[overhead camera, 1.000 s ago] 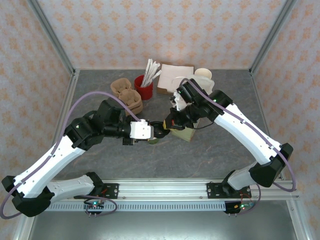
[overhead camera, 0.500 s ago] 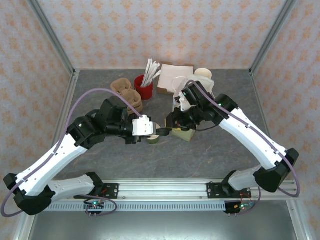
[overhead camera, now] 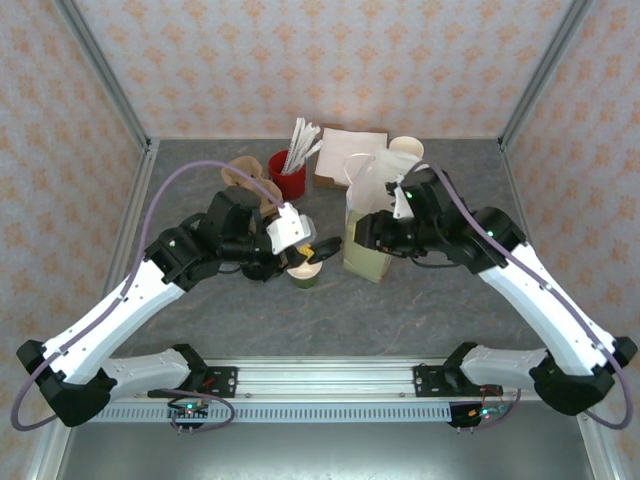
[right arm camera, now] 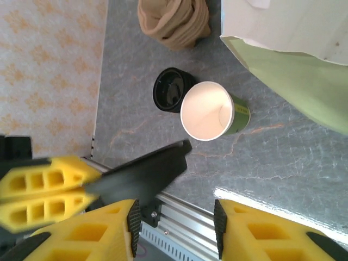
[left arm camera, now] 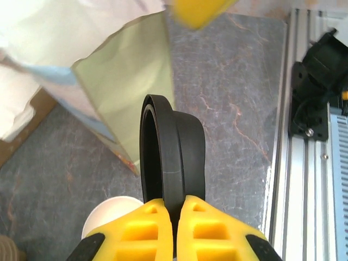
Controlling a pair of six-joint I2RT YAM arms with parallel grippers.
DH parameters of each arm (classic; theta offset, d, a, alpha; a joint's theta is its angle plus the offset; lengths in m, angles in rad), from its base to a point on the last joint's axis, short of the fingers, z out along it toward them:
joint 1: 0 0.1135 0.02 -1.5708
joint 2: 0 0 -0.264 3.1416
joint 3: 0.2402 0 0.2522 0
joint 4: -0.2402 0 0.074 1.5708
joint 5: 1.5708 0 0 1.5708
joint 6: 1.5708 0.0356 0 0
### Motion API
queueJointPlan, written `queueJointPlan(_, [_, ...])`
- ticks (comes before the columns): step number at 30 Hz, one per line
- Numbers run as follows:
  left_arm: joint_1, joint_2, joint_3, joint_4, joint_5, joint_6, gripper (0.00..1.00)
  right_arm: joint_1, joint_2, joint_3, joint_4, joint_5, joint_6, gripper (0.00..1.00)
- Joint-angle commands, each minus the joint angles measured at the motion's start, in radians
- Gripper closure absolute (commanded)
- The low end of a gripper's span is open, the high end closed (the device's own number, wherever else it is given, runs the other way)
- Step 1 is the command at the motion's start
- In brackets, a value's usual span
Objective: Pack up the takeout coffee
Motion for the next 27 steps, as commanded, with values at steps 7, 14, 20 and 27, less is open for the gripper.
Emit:
queueJointPlan(7, [0.113,0.0,-0.114,0.086,0.065,-0.424,0.95,0.087,-0.122,-0.198,0.231,0.061,0.125,0.59])
queueJointPlan(14, [0.194,-0.029,-0.182,0.112,0.112,-0.616,0.95,0.223,-0.117,-0.313,0.414,0.193,0.194,0.6])
queueJointPlan(20, [0.214,-0.016,-0.187,0.111,0.109,-0.776,0.95,0.23,-0.061,-0.432,0.604,0.235,0.295,0.59])
queueJointPlan(27, [0.274,-0.008,-0.244,0.139,0.161,-0.861,0.95,0.23,0.034,-0.455,0.676,0.237,0.331,0.63])
